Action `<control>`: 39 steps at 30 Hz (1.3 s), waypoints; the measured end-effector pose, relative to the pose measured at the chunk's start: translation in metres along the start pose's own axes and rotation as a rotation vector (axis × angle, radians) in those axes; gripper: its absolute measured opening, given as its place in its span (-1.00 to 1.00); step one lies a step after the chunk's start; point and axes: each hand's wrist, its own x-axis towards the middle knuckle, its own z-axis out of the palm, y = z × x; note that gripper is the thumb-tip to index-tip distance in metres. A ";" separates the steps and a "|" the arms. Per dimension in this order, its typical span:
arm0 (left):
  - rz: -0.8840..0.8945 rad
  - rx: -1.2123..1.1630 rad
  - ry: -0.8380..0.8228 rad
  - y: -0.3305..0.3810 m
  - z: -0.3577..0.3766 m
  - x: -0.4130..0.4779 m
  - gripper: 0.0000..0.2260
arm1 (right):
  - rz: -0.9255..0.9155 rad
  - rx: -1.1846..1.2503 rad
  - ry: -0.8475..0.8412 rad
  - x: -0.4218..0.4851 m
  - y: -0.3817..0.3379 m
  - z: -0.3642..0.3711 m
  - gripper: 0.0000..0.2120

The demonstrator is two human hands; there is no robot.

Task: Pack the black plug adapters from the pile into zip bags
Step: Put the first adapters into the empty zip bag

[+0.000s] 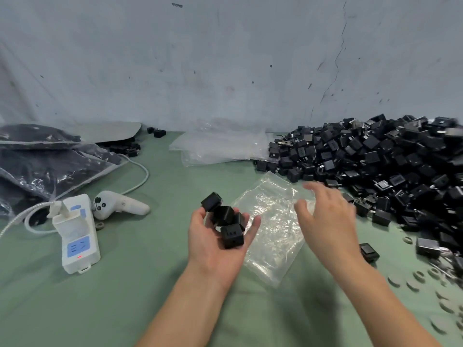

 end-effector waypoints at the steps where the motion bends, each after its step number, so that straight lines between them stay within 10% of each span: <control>1: 0.017 0.008 0.000 0.004 -0.001 0.002 -0.77 | 0.116 -0.160 -0.076 0.000 0.015 0.000 -0.55; 5: 0.069 0.035 0.008 0.015 -0.003 0.004 -0.78 | 0.437 -0.346 -0.392 -0.008 0.051 0.000 -0.51; 12: 0.081 0.045 0.040 0.019 -0.011 -0.003 -0.78 | 0.228 -0.382 -0.368 -0.020 0.078 -0.003 -0.67; 23: 0.009 0.172 0.034 -0.018 -0.009 -0.009 -0.82 | -0.120 0.955 -0.219 -0.030 -0.054 0.004 -0.71; 31: 0.021 0.083 -0.007 -0.017 -0.011 -0.006 -0.60 | -0.492 0.585 -0.428 -0.049 -0.064 0.038 -0.58; 39: 0.128 0.014 0.002 0.017 -0.013 0.000 -0.76 | -0.314 0.266 -0.274 -0.026 -0.028 0.037 -0.71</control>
